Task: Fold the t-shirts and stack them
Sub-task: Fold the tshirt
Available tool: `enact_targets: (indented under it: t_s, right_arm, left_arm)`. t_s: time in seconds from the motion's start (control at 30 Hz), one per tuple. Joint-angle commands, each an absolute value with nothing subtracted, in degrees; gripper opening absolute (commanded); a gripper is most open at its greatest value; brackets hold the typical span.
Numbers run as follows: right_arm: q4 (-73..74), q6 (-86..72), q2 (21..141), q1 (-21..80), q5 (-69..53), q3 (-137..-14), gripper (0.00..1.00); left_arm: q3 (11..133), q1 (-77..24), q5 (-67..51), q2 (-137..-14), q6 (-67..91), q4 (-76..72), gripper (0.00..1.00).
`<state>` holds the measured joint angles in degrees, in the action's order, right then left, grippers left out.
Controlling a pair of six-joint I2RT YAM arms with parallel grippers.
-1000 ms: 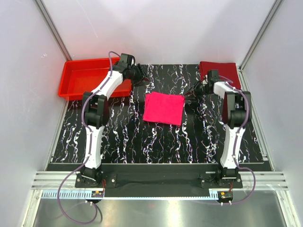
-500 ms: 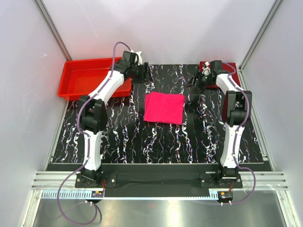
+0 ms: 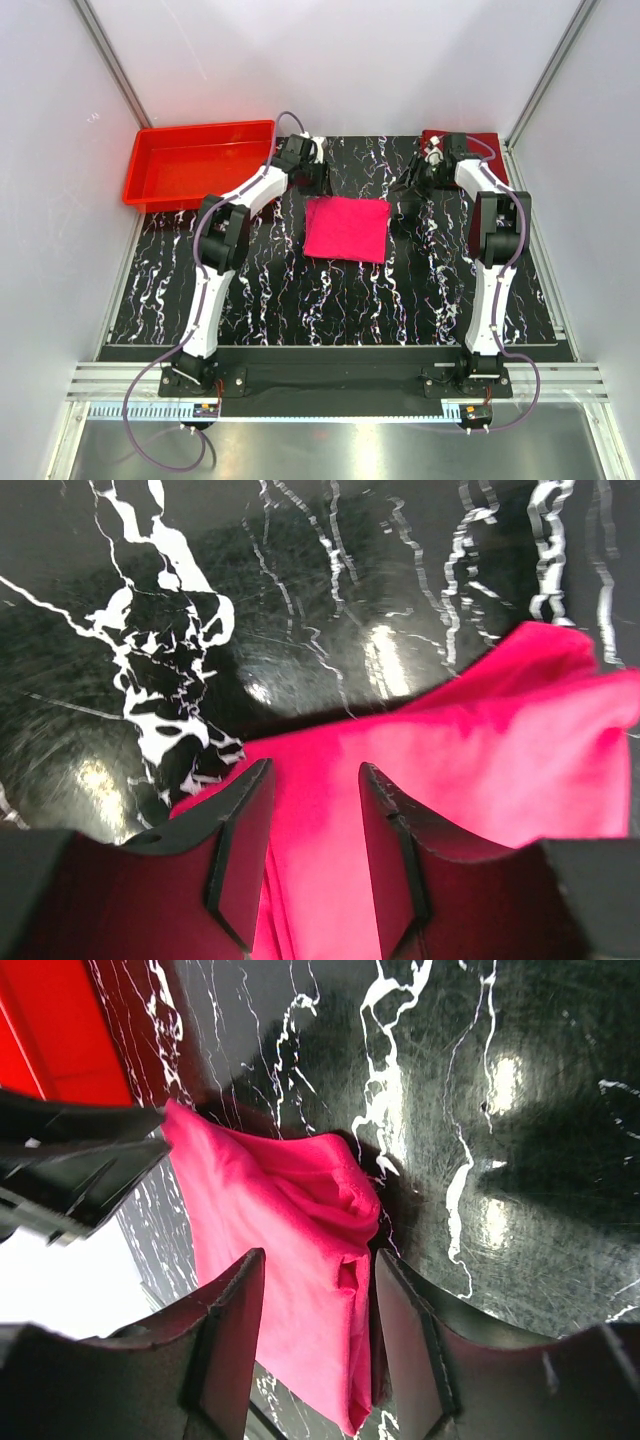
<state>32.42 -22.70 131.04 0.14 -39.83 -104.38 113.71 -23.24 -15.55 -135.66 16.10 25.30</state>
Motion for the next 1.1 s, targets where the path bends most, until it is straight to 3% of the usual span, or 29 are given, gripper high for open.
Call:
enact_targets:
  t_s: [0.0, 0.43, 0.57, 0.77, 0.93, 1.07]
  right_arm:
    - [30.9, -21.5, 130.6, 0.9, -41.2, -103.7, 0.55]
    - [29.6, -22.0, 131.8, 1.9, -41.8, -103.1, 0.5]
    - [29.6, -22.4, 132.5, 2.0, -42.0, -103.5, 0.48]
    - [31.3, -21.4, 132.8, 2.1, -41.8, -104.9, 0.44]
    - [33.5, -18.8, 131.9, 2.1, -40.5, -105.0, 0.5]
    - [33.4, -18.9, 131.7, 2.5, -41.7, -104.6, 0.5]
  left_arm:
    - [117.3, -22.9, -13.5, -137.4, 16.2, 22.0, 0.45]
    - [111.8, -23.7, -9.0, -134.3, 15.4, 18.7, 0.6]
    - [115.0, -23.7, -11.1, -137.0, 15.6, 21.0, 0.56]
    - [116.0, -23.6, -13.8, -137.8, 16.6, 20.0, 0.4]
    - [116.9, -23.5, -14.5, -137.8, 17.0, 20.1, 0.37]
    - [117.9, -23.3, -15.1, -137.9, 17.8, 20.2, 0.27]
